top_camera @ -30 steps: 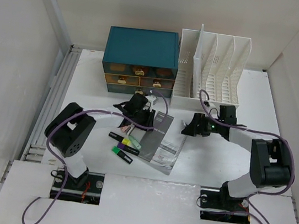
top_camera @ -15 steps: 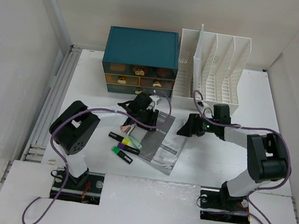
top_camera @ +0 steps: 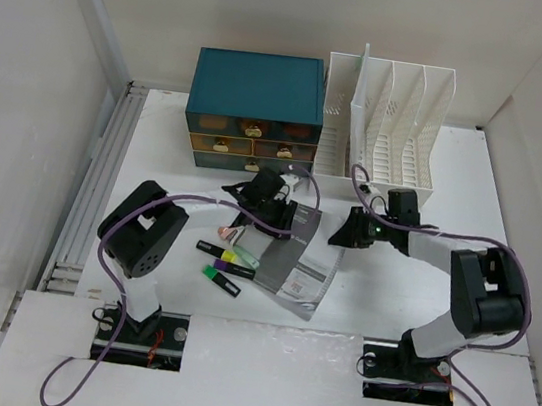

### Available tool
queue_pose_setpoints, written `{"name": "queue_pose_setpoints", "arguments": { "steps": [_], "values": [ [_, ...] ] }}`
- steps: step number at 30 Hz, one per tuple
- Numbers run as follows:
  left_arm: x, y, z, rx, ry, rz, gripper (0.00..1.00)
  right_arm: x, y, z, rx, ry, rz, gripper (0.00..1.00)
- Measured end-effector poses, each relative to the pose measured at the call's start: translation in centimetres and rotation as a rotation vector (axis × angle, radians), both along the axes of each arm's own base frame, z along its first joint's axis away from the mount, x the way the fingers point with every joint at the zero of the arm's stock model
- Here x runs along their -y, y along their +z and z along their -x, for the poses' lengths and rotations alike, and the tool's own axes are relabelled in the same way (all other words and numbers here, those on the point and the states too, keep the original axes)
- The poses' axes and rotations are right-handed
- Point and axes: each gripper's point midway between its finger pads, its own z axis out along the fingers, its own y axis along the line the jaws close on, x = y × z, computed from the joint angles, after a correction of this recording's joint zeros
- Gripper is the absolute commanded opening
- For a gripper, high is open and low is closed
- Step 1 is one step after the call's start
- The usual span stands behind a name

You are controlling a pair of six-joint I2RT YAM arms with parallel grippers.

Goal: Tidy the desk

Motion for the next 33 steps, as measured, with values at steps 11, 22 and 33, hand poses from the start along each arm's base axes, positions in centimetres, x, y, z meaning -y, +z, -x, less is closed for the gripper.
{"name": "queue_pose_setpoints", "arguments": {
  "steps": [11, 22, 33],
  "values": [
    [3.2, 3.6, 3.0, -0.013, -0.159, 0.141, 0.55, 4.3, 8.3, -2.6, 0.224, 0.013, 0.044, 0.00],
    [5.1, 15.8, 3.2, 0.201, -0.281, 0.373, 0.62, 6.8, 17.6, -2.1, 0.599, 0.047, 0.168, 0.00],
    [3.1, 20.2, 2.1, 0.313, -0.272, 0.442, 0.62, 10.8, 33.6, -0.9, 1.082, -0.238, 0.339, 0.00]
  ]
}}
